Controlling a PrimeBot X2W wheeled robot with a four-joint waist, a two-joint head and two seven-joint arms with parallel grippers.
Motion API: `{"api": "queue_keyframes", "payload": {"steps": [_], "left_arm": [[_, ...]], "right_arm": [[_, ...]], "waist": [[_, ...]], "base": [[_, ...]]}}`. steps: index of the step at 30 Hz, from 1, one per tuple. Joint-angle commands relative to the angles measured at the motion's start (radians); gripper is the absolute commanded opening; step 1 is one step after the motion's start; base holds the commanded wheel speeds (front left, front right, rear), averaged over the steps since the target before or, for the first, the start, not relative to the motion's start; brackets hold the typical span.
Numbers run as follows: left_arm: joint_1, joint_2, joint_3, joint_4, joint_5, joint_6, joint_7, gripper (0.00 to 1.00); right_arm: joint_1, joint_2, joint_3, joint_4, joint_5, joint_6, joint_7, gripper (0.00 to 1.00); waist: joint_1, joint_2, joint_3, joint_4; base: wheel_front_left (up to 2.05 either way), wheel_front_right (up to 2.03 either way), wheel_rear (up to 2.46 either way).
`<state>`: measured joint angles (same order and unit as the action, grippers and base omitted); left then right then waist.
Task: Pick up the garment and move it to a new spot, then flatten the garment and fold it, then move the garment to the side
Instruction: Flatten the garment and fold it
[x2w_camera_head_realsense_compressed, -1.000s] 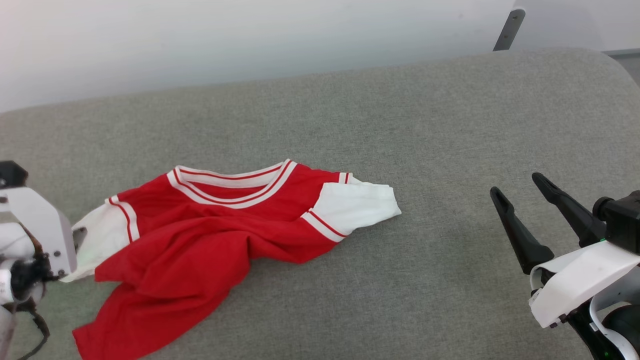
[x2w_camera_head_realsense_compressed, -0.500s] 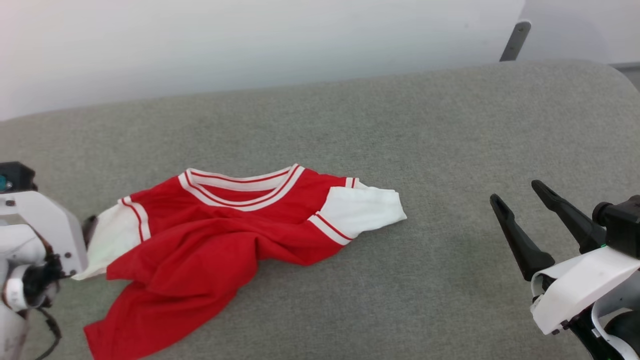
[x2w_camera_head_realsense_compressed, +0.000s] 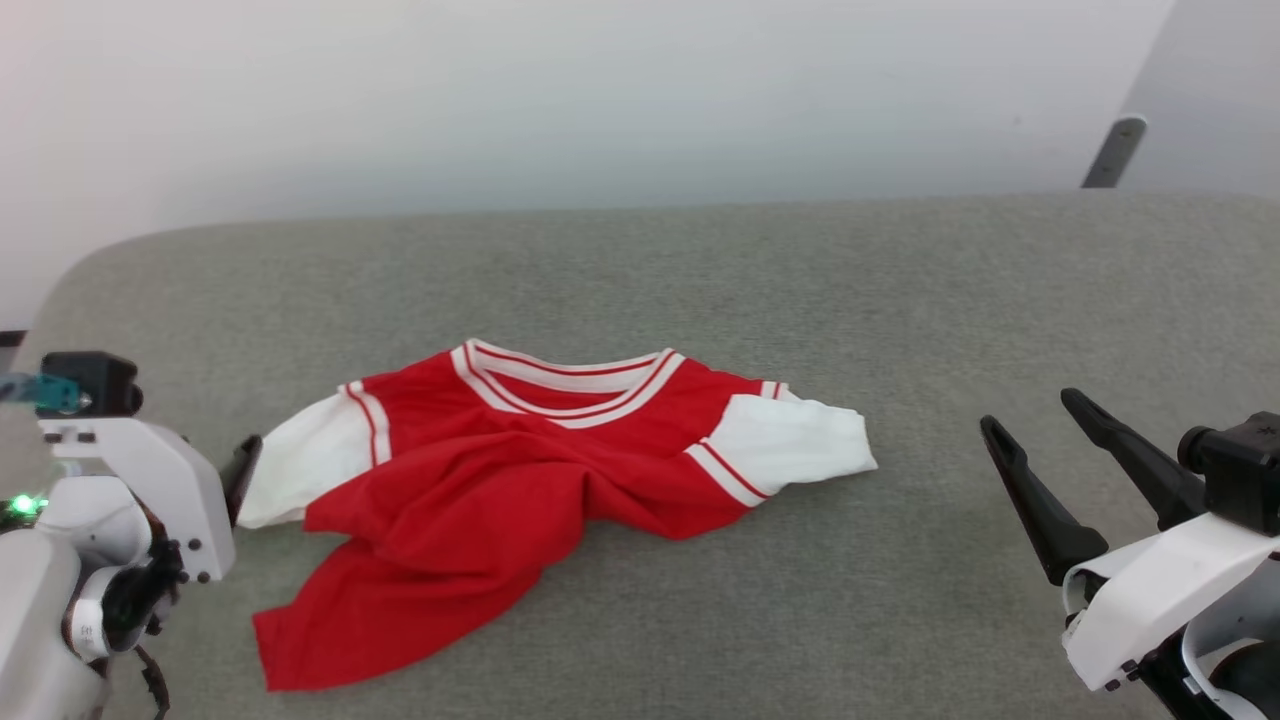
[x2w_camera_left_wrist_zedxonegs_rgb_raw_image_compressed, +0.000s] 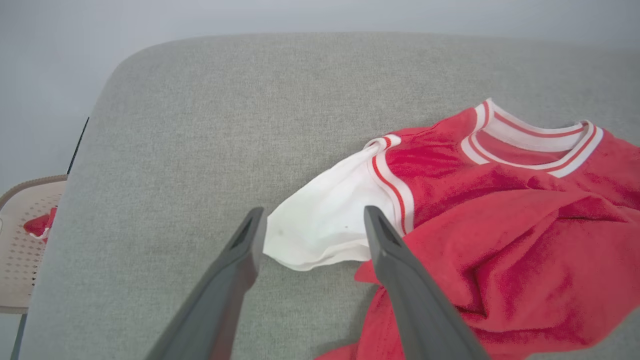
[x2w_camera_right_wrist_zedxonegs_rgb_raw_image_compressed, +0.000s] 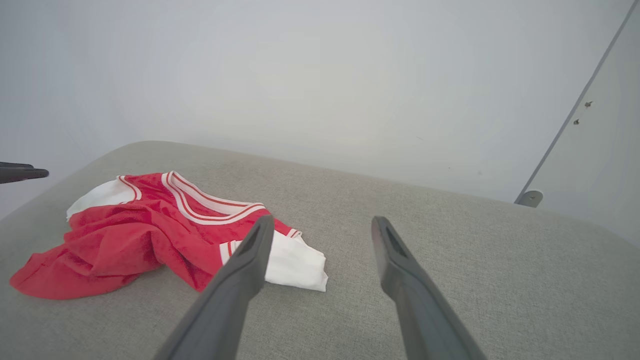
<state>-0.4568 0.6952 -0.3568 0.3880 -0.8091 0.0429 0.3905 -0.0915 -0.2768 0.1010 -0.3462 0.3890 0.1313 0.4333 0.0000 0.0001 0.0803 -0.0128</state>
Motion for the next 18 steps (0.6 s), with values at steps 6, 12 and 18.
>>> {"api": "queue_keyframes", "payload": {"steps": [6, 12, 18], "left_arm": [[-0.077, -0.023, -0.046, 0.123, 0.000, -0.056, 0.069, 1.00], [-0.161, -0.054, -0.061, 0.288, -0.032, -0.103, 0.132, 1.00], [-0.237, -0.085, -0.077, 0.416, -0.038, -0.132, 0.153, 1.00]], "right_arm": [[-0.029, -0.007, 0.009, -0.027, 0.003, -0.001, 0.017, 1.00], [-0.056, -0.019, 0.012, -0.057, 0.002, -0.001, 0.040, 1.00], [-0.079, -0.029, 0.004, -0.082, -0.003, -0.001, 0.066, 1.00]], "waist": [[0.0000, -0.0001, 0.004, 0.032], [0.0000, -0.0001, 0.052, 0.027], [0.0000, -0.0001, 0.106, 0.022]], "base": [[0.00, 0.00, 0.00], [0.00, 0.00, 0.00], [0.00, 0.00, 0.00]]}}
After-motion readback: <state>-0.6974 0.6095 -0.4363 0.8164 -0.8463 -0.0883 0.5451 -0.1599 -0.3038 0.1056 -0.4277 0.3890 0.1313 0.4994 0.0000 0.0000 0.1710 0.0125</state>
